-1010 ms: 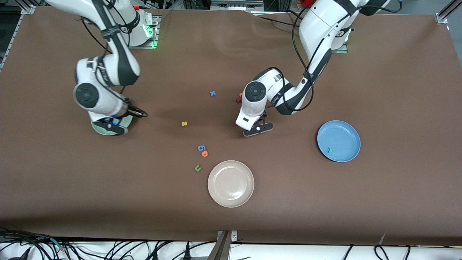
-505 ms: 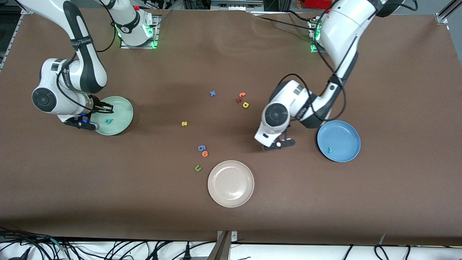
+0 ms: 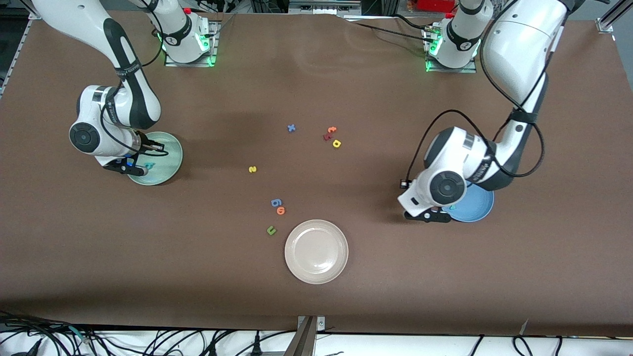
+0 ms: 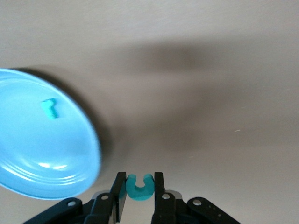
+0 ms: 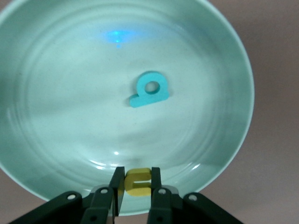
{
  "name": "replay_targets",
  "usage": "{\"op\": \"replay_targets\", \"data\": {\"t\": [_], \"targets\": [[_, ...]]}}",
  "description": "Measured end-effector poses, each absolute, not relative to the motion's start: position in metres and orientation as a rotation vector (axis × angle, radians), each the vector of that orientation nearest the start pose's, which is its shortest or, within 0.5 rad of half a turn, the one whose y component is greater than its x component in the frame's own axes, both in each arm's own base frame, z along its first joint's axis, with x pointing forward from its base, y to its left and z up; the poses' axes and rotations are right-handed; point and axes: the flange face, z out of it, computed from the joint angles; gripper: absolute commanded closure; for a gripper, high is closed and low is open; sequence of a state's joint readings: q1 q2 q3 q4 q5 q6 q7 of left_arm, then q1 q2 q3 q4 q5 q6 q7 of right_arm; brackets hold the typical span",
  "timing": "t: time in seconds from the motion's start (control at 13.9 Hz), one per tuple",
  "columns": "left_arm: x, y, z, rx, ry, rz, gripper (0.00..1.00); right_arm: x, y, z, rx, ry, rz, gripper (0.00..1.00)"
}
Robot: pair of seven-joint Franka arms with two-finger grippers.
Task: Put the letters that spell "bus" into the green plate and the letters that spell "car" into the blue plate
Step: 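Drop the yellow u into the green plate while the left drops cyan u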
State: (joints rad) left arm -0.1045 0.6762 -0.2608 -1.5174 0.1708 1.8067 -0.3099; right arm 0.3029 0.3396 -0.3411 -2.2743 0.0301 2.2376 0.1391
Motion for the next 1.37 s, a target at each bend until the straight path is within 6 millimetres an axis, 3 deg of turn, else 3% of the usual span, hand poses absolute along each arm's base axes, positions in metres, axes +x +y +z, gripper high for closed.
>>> {"op": "replay_targets", "data": {"t": [0.22, 0.29, 0.36, 0.43, 0.5, 0.65, 0.79, 1.15, 1.37], "targets": [[0.647, -0.150, 0.248, -3.004, 0.299, 0.563, 0.95, 0.489, -0.025, 0.186, -3.186, 0.323, 0.588, 0.86], [0.651, -0.131, 0.248, -3.008, 0.335, 0.568, 0.95, 0.489, -0.026, 0.185, -3.186, 0.323, 0.593, 0.76], [0.654, -0.113, 0.248, -3.010, 0.364, 0.570, 0.95, 0.488, -0.026, 0.184, -3.186, 0.323, 0.594, 0.51], [0.656, -0.101, 0.247, -3.009, 0.390, 0.573, 0.94, 0.488, -0.026, 0.184, -3.186, 0.323, 0.594, 0.13], [0.657, -0.093, 0.246, -3.013, 0.415, 0.571, 0.94, 0.489, -0.026, 0.184, -3.186, 0.323, 0.594, 0.02], [0.658, -0.085, 0.239, -3.025, 0.454, 0.541, 0.90, 0.489, -0.025, 0.184, -3.187, 0.322, 0.590, 0.01], [0.655, -0.082, 0.227, -3.028, 0.494, 0.517, 0.00, 0.491, -0.025, 0.190, -3.184, 0.322, 0.585, 0.01], [0.653, -0.071, 0.224, -3.019, 0.574, 0.522, 0.00, 0.504, -0.012, 0.240, -3.141, 0.337, 0.607, 0.01], [0.652, -0.092, 0.237, -3.159, 0.361, 0.533, 0.00, 0.518, 0.018, 0.271, -3.122, 0.377, 0.540, 0.01]]}}
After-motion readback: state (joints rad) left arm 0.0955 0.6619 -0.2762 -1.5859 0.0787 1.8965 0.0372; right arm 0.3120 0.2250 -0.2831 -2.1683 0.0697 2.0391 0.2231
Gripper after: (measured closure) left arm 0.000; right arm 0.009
